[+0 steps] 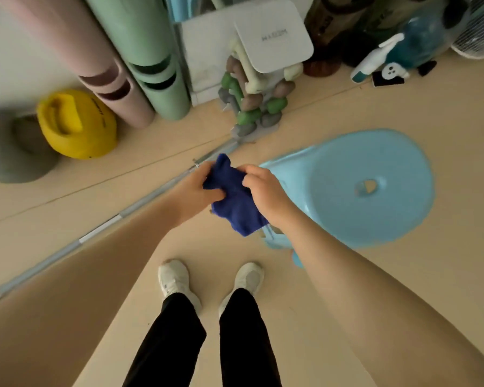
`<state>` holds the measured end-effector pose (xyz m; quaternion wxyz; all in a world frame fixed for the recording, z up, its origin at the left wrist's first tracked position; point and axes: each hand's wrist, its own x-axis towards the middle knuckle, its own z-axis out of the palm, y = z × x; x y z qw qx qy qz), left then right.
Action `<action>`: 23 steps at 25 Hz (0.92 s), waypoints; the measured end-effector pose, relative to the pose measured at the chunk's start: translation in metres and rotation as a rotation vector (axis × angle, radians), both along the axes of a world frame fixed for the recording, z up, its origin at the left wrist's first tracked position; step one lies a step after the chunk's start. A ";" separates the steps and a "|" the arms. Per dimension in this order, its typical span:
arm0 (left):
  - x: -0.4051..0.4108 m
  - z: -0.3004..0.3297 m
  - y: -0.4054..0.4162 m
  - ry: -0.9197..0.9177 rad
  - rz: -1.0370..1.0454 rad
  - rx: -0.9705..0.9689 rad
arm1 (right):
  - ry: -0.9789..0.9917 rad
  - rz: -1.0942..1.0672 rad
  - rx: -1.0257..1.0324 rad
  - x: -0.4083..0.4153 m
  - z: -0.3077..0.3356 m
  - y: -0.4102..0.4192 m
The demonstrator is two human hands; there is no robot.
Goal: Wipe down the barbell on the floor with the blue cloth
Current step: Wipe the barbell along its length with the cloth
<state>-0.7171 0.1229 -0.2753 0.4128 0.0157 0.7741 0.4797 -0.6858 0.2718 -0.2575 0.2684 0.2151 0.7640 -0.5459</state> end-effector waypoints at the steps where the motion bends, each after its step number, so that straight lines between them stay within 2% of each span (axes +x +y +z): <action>1: -0.005 -0.003 -0.023 -0.092 0.080 0.050 | -0.007 0.050 -0.011 -0.009 -0.004 -0.019; 4: -0.020 -0.031 -0.073 -0.064 0.158 -0.014 | -0.004 0.115 -0.043 -0.027 -0.037 -0.068; 8: -0.029 -0.109 -0.104 0.110 0.176 -0.196 | -0.006 -0.033 -0.082 -0.024 -0.108 -0.107; 13: -0.031 -0.225 -0.106 0.136 0.153 -0.345 | -0.064 -0.110 0.055 -0.039 -0.222 -0.094; 17: -0.060 -0.304 -0.093 0.175 0.108 -0.372 | -0.032 -0.171 0.291 -0.085 -0.306 -0.070; 20: -0.095 -0.362 -0.078 0.275 0.092 -0.375 | 0.180 -0.058 0.545 -0.130 -0.362 -0.050; 23: -0.118 -0.412 -0.062 0.327 0.029 -0.425 | 0.521 0.227 0.850 -0.161 -0.408 -0.038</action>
